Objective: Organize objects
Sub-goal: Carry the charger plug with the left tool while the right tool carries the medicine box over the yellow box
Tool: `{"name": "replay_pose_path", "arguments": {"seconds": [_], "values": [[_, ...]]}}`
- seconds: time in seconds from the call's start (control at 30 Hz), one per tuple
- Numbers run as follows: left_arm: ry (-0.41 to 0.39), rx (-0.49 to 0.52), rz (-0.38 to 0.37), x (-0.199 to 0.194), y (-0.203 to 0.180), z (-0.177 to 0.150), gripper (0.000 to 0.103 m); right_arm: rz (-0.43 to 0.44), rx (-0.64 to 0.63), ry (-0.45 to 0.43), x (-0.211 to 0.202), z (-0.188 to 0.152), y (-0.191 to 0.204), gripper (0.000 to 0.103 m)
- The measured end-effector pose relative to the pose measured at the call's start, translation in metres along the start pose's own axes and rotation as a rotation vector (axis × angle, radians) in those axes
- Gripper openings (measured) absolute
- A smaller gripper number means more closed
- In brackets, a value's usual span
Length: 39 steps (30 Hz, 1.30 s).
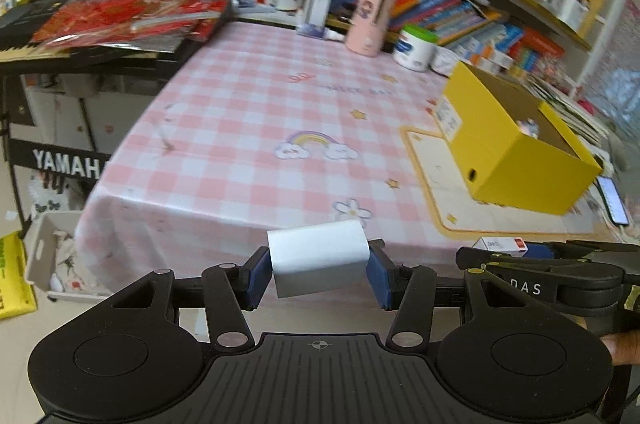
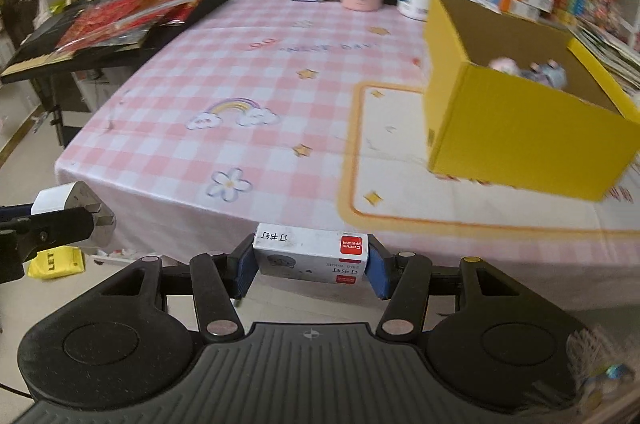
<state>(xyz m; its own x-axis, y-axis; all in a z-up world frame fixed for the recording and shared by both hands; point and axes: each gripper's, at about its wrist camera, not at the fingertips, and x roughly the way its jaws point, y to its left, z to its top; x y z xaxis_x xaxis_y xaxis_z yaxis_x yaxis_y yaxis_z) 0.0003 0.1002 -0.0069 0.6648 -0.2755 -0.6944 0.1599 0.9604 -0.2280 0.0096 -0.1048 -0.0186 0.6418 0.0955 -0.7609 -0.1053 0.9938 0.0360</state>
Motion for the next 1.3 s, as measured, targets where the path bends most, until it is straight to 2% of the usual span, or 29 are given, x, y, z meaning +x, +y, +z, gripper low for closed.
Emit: {"name": "replay_pose_path", "arguments": {"seconds": [0.37, 0.77, 0.97, 1.3], "values": [[0.033, 0.1, -0.104, 0.014, -0.043, 0.0, 0.05, -0.098, 0.109, 0.012, -0.02, -0.025, -0.045, 0.052], [0.065, 0.239, -0.21, 0.039, -0.111, 0.007, 0.05, -0.203, 0.271, 0.001, -0.041, -0.045, -0.111, 0.052], [0.059, 0.264, -0.223, 0.049, -0.134, 0.015, 0.05, -0.226, 0.317, -0.004, -0.044, -0.044, -0.139, 0.052], [0.027, 0.267, -0.225, 0.062, -0.162, 0.032, 0.05, -0.217, 0.295, -0.016, -0.035, -0.023, -0.168, 0.052]]}}
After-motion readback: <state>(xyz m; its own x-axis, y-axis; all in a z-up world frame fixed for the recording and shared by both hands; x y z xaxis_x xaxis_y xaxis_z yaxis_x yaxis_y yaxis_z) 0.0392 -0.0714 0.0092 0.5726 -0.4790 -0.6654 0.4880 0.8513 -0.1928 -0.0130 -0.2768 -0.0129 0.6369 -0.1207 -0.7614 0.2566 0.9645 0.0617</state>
